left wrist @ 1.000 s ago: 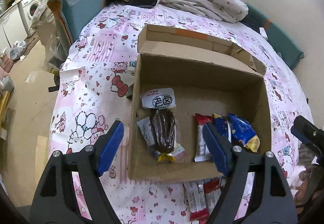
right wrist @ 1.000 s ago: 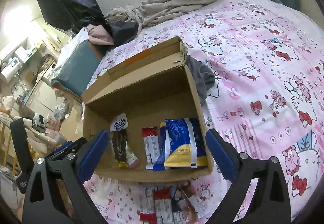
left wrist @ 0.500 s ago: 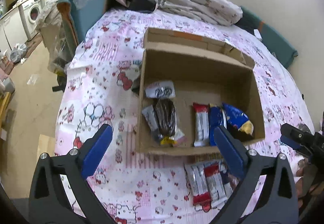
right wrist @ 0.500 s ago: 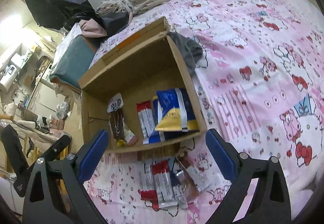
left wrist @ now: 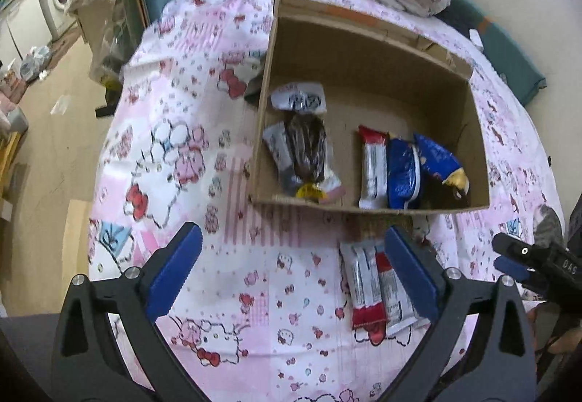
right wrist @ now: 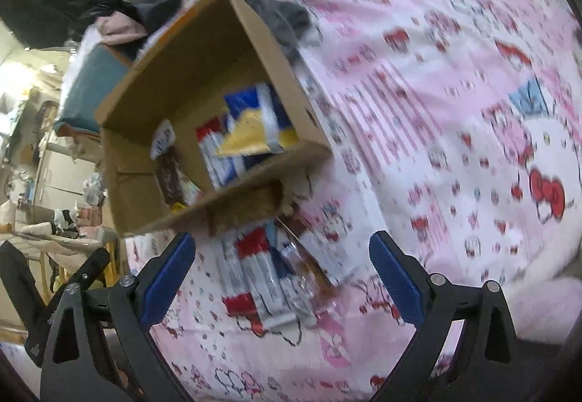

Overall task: Organize snacks
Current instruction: 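Grasp a white-red bar with the left tool while the right tool grasps a red-white bar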

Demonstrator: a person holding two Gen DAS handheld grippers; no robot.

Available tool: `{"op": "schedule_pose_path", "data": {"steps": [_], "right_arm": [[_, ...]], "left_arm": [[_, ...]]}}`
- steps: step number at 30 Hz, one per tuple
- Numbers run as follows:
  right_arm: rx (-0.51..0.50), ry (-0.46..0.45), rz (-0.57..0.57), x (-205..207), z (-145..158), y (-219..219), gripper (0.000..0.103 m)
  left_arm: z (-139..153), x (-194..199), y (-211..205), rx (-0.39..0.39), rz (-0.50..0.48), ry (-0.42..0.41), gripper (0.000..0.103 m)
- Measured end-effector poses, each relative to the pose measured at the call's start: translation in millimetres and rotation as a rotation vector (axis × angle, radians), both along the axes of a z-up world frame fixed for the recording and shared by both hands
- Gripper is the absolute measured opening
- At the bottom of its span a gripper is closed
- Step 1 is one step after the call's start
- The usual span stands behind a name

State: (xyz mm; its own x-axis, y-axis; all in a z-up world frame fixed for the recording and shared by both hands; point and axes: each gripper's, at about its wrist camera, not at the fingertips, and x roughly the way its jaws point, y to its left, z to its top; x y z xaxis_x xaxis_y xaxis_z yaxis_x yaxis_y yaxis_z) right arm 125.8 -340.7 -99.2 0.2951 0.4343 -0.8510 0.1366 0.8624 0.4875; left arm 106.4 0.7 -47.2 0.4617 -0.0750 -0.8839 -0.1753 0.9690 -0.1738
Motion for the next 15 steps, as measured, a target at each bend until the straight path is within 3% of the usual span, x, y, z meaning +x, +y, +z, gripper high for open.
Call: {"op": "schedule_pose_path", "data": {"steps": [6,11,15], "right_arm": [[0.010,0.040,-0.026,0,-10,-2,0.099],[0.010,0.045,-0.050,3,-11,-7,0.099],[0.007,0.053,-0.065,5,-14,-10,0.099]], "left_arm": [[-36,3,-20,-0.037,-0.038,0.114,0.097],[-70,9,-56,-0.047,-0.089,0.190,0.086],[-88,16,-85,-0.003,-0.165,0.217,0.084]]}}
